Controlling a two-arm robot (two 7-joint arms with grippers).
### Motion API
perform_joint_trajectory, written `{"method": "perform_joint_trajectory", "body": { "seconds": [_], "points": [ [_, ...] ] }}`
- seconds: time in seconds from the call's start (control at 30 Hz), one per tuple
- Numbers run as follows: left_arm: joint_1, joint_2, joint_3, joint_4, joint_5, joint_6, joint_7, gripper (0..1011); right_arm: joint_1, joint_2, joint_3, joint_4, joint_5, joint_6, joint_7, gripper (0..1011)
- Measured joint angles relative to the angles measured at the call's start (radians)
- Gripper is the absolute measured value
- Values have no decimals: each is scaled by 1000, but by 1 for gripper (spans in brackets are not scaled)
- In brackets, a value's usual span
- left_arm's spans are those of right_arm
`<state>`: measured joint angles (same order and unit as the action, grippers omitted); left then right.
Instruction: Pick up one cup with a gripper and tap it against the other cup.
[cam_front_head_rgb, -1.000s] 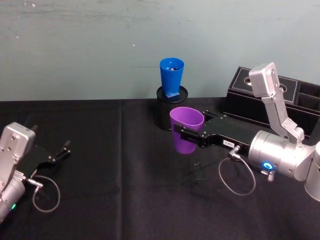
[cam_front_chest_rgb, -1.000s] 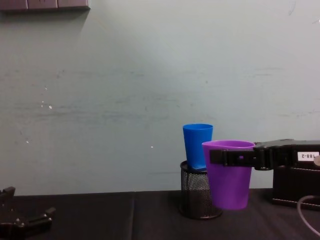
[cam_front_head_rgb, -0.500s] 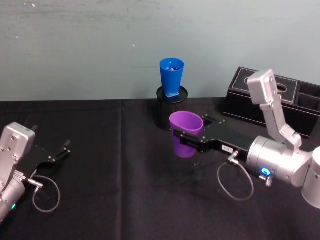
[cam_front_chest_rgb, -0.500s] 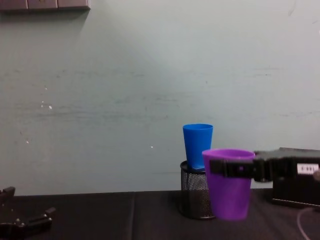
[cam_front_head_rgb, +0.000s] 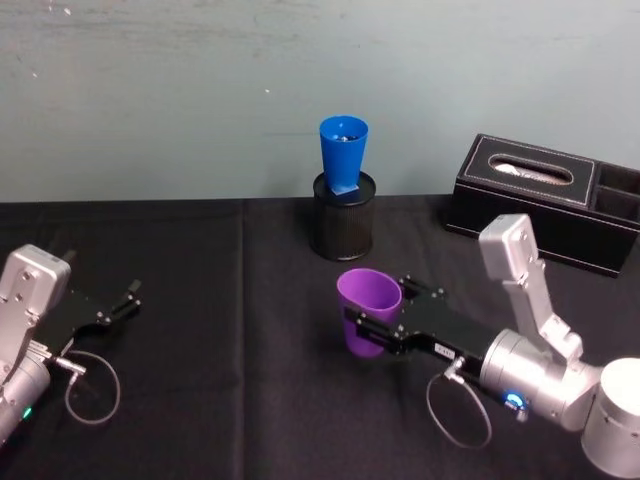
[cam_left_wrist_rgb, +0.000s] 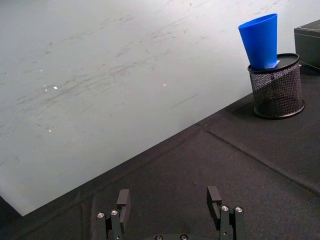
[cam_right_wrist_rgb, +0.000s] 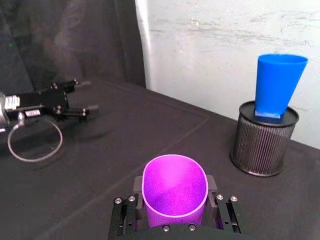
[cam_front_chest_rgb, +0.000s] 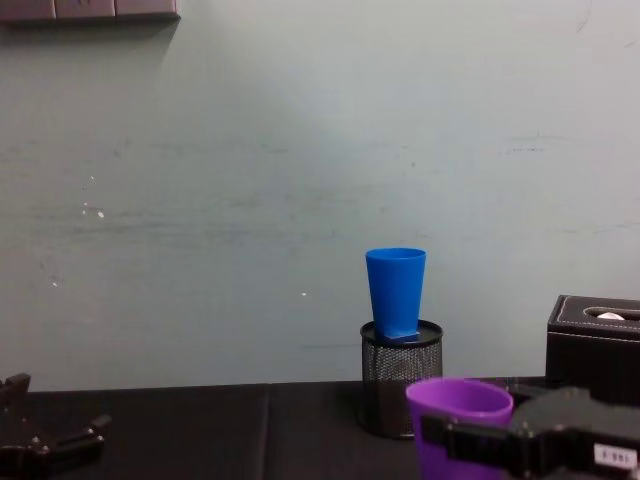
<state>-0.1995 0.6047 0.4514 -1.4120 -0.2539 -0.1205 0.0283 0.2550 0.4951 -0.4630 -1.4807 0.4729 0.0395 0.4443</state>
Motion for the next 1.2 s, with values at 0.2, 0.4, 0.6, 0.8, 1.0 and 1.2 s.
{"method": "perform_joint_trajectory", "body": {
  "seconds": [0.2,0.4,0.6,0.8,1.0,1.2],
  "points": [
    [0,0,0,0,0,0,0,1000,-5,-19,-3,39,-31,-28,1,708],
    [0,0,0,0,0,0,0,1000,-6,-37,4,68,-48,-40,4,708],
    [0,0,0,0,0,0,0,1000,-7,-56,18,96,-56,-52,14,708],
    [0,0,0,0,0,0,0,1000,-8,-72,30,116,-64,-57,24,708],
    [0,0,0,0,0,0,0,1000,-8,-81,36,128,-69,-57,30,708],
    [0,0,0,0,0,0,0,1000,-8,-85,39,132,-74,-56,30,708]
  ]
}}
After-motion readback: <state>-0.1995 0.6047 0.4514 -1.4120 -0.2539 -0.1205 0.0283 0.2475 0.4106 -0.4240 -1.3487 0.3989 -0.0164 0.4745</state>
